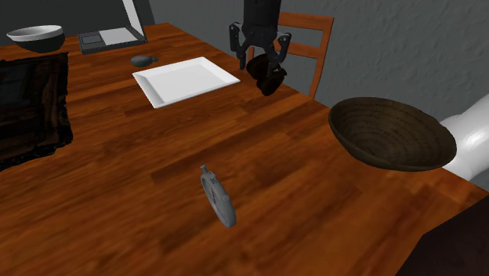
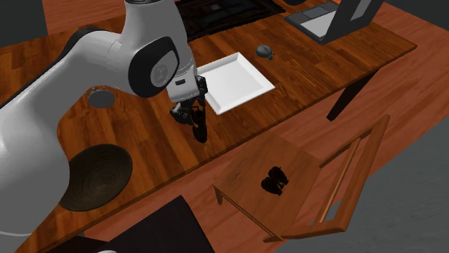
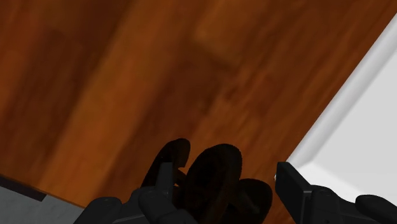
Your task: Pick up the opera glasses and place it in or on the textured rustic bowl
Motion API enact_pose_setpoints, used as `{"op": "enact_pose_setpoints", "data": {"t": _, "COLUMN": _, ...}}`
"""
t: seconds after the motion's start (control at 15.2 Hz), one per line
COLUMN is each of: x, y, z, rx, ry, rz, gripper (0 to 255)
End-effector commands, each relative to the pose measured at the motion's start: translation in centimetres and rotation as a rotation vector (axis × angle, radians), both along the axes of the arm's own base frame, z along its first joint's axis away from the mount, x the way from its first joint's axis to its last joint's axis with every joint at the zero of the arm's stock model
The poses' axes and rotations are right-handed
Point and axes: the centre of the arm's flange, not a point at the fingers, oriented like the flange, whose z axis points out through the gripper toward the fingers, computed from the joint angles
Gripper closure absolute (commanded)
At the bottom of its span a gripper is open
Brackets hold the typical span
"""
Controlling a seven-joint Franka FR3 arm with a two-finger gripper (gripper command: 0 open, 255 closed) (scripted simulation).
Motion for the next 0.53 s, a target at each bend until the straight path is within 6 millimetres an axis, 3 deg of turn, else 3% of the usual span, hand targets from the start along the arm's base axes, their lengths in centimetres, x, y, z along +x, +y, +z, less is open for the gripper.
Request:
{"op": "enact_pose_setpoints", "data": {"t": 0.0, "x": 0.0, "y": 0.1, "z": 0.8, "rx": 0.000, "ry": 0.000, "rz": 0.000, "gripper": 255}}
{"op": "enact_pose_setpoints", "data": {"t": 0.46, "x": 0.0, "y": 0.1, "z": 4.5, "rx": 0.000, "ry": 0.000, "rz": 0.000, "gripper": 255}}
